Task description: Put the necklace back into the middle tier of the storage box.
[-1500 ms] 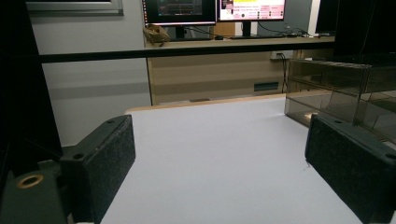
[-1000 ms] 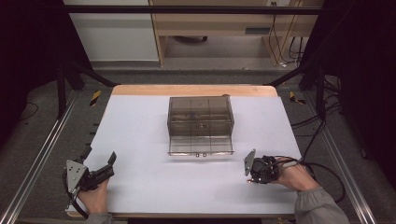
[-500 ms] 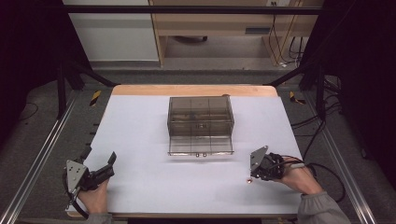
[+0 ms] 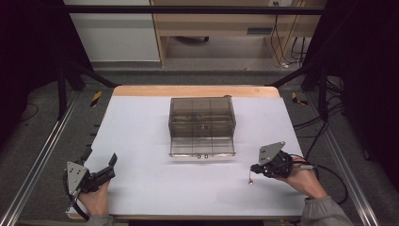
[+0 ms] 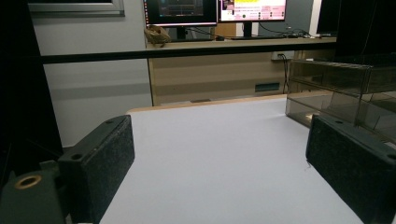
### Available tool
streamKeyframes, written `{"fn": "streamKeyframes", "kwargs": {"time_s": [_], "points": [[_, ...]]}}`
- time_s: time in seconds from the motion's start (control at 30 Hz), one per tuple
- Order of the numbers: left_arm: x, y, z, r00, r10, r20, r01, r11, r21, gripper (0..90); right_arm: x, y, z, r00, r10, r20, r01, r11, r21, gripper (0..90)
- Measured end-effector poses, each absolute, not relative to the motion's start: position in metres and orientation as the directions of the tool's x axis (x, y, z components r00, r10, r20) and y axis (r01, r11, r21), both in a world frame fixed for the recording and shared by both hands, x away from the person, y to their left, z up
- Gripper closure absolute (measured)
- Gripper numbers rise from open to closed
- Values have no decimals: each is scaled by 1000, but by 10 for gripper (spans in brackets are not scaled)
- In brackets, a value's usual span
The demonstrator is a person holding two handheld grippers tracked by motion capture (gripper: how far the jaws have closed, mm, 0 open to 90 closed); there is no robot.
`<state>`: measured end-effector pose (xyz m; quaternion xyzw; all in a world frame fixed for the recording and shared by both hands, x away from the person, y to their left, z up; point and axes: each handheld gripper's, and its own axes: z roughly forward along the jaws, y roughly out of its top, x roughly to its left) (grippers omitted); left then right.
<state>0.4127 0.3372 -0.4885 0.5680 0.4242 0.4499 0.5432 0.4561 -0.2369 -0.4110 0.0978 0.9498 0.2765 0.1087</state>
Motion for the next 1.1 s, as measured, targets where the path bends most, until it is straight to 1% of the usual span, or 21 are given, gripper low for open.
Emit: {"fn": "streamKeyframes", "kwargs": {"time_s": [0.23, 0.53, 0.87, 1.1], "points": [[413, 337, -488, 235, 971, 50, -6, -50, 999, 78, 457, -240, -401, -952, 277, -134, 134, 765, 630, 866], [413, 337, -488, 236, 971, 49, -7, -49, 999, 77, 458, -241, -386, -951, 285, -120, 109, 672, 732, 866], [413, 337, -488, 236, 971, 49, -7, -49, 999, 77, 456, -244, -371, -947, 304, -103, 89, 557, 826, 866], [413, 337, -488, 235, 971, 49, -6, -49, 999, 77, 457, -245, -360, -943, 320, -88, 84, 486, 870, 866]]}}
